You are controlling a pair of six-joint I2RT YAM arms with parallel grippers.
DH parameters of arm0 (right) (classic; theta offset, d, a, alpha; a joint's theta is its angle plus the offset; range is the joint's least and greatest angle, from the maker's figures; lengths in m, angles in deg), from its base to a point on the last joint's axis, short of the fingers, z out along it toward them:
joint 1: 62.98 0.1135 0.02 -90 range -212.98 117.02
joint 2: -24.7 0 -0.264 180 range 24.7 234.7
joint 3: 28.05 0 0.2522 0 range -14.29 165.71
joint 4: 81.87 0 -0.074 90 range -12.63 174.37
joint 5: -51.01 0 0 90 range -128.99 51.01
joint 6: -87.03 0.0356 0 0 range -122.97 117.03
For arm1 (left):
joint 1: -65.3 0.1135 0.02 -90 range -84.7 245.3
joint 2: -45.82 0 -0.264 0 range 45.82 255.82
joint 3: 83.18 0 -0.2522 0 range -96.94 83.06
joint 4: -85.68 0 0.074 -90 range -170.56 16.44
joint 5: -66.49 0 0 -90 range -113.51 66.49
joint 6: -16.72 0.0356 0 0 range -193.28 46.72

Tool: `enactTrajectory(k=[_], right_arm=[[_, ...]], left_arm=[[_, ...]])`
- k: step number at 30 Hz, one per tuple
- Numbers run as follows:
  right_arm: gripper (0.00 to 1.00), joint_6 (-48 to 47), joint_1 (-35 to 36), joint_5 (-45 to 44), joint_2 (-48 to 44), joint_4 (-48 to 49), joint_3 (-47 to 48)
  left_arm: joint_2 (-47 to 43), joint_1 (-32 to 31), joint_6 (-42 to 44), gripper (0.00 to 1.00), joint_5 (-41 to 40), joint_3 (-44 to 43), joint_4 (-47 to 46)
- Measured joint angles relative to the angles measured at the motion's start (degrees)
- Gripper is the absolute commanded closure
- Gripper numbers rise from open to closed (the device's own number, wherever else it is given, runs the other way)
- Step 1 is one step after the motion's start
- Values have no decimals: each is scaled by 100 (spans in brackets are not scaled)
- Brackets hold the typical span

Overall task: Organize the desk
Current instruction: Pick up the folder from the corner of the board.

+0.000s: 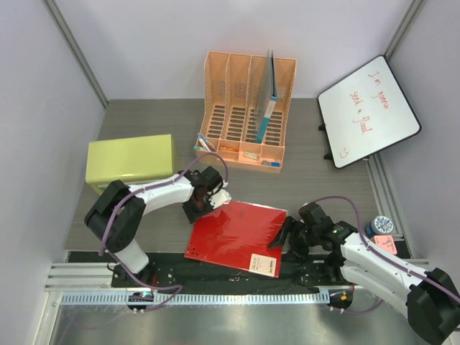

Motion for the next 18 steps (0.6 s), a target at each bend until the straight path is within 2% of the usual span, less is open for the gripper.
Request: enactTrajectory(k=[5,13,18], right_arm=[[26,-149,0,-31,157,-92,105],[27,621,7,151,-645,363,-396],[27,879,151,68,-608,525,-424]], left_arm=[[-9,-4,-13,83,59,-4,-24],[-15,-55,-85,83,140,-28,-42],[4,-339,-195,83,15,-101,33]])
